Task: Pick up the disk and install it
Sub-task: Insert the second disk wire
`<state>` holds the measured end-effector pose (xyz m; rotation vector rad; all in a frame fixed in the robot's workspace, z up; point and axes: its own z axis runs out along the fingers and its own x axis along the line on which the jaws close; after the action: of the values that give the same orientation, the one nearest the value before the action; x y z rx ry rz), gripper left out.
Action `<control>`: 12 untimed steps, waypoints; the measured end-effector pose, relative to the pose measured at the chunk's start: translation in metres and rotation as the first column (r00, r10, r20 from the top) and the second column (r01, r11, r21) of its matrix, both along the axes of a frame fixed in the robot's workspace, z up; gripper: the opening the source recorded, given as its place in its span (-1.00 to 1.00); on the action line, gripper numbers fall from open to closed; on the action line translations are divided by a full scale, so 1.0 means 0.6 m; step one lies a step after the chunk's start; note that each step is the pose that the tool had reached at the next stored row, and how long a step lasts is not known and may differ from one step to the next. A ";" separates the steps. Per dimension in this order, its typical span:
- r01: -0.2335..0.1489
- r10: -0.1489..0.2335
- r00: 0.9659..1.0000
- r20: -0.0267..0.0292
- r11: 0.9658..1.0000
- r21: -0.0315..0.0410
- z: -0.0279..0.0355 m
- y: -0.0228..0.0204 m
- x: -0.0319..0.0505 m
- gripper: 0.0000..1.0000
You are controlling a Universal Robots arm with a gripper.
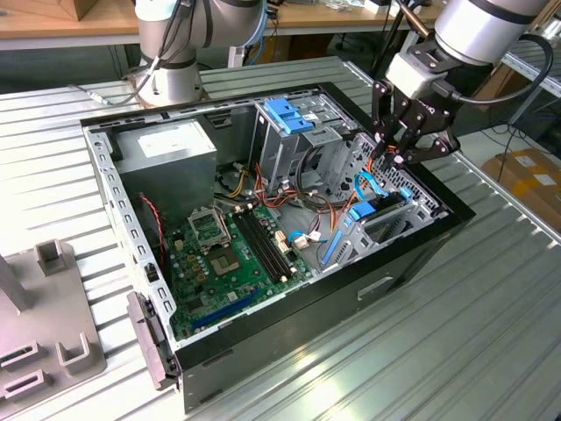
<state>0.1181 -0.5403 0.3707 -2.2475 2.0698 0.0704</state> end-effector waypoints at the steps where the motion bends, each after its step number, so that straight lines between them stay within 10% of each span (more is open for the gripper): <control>1: -0.003 0.003 1.000 0.000 1.000 0.000 0.000 0.0010 0.001 -0.40; 12: -0.008 0.008 1.000 0.000 1.000 0.000 0.000 0.0012 0.004 -0.40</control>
<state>0.1203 -0.5396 0.3707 -2.2557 2.0612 0.0709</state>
